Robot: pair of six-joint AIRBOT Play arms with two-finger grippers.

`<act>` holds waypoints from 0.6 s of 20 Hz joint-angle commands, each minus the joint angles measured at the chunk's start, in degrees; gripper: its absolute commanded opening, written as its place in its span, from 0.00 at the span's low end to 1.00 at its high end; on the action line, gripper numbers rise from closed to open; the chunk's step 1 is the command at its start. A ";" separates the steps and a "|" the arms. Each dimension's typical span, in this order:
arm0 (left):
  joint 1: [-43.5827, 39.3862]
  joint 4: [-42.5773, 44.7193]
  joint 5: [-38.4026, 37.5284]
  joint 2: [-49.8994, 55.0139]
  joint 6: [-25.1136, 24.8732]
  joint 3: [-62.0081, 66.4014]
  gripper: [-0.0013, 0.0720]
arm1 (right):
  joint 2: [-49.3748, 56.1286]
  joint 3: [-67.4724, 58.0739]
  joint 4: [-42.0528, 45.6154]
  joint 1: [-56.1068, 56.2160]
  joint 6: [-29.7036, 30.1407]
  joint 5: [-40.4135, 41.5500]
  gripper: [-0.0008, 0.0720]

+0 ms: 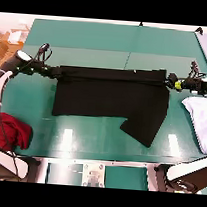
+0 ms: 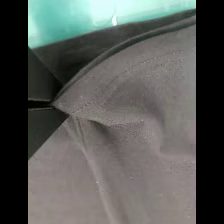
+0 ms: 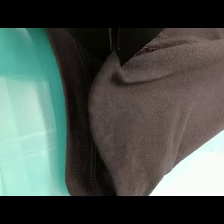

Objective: Fold the shirts.

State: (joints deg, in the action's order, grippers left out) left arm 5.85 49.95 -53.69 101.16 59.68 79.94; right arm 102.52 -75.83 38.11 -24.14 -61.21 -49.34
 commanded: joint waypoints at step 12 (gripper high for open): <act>1.84 1.01 -22.23 -0.04 9.40 7.41 0.13 | -4.55 -4.66 1.68 -5.73 -6.62 -12.13 0.31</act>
State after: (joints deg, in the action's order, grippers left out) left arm 6.96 50.70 -65.17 101.16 65.47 84.29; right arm 100.31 -79.15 38.79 -27.27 -64.45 -55.33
